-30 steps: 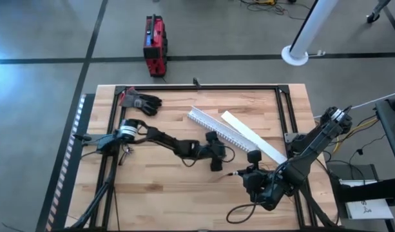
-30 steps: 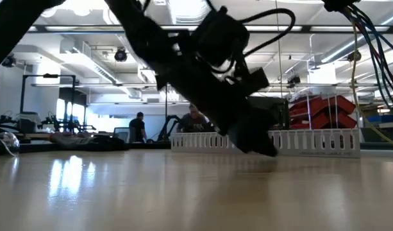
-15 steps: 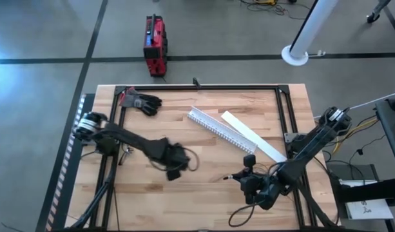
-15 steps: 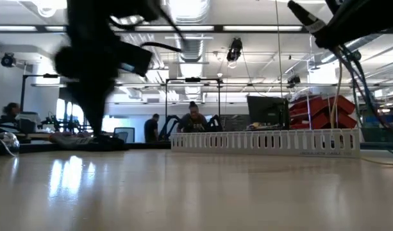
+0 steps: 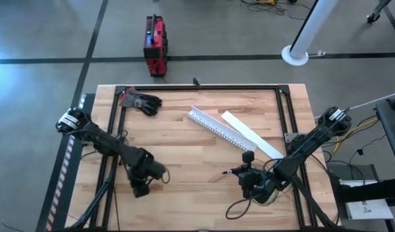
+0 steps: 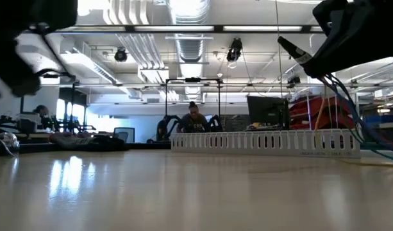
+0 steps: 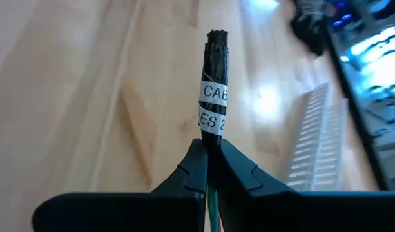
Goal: Ziptie cables
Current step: Wrap the cables together using the zip tie
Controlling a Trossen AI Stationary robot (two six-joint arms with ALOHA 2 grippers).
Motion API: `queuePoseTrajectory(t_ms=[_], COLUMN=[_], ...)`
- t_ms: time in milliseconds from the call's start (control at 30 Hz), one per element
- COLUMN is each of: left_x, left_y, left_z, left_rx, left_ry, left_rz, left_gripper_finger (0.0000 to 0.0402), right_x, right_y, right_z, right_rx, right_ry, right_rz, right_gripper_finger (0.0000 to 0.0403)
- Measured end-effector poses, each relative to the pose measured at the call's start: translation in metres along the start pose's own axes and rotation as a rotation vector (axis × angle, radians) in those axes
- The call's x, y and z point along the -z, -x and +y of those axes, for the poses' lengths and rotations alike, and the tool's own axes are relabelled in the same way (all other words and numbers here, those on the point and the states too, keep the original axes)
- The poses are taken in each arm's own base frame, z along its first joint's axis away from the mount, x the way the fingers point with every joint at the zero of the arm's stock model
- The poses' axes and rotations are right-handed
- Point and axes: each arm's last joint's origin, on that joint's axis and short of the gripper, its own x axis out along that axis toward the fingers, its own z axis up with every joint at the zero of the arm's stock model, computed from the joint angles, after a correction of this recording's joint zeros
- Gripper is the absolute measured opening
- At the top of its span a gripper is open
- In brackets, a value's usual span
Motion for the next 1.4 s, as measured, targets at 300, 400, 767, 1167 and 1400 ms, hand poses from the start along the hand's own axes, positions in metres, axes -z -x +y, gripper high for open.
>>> queuePoseTrajectory(t_ms=[300,400,767,1167,1400], left_x=[0.013,0.014,0.014,0.021,0.026], left_y=[-0.041,-0.051,-0.077,-0.095,-0.104], left_z=[-0.004,-0.012,-0.024,-0.028,-0.019], left_rx=[-0.003,-0.022,-0.051,-0.086,-0.105], left_ry=[0.111,0.122,0.113,0.031,0.048], left_rz=[0.265,0.272,0.363,0.382,0.401], left_gripper_finger=[0.0005,0.0001,0.0,0.0,0.0], right_x=[0.001,0.001,0.0,0.002,0.003], right_y=[-0.003,-0.005,-0.01,-0.01,-0.011], right_z=[-0.004,-0.007,-0.013,-0.013,-0.013], right_rx=[0.061,0.068,0.083,0.076,0.078], right_ry=[0.141,0.16,0.16,0.171,0.176], right_rz=[0.006,0.014,0.032,0.044,0.051], right_gripper_finger=[0.0,0.0,0.0,0.0,0.0])
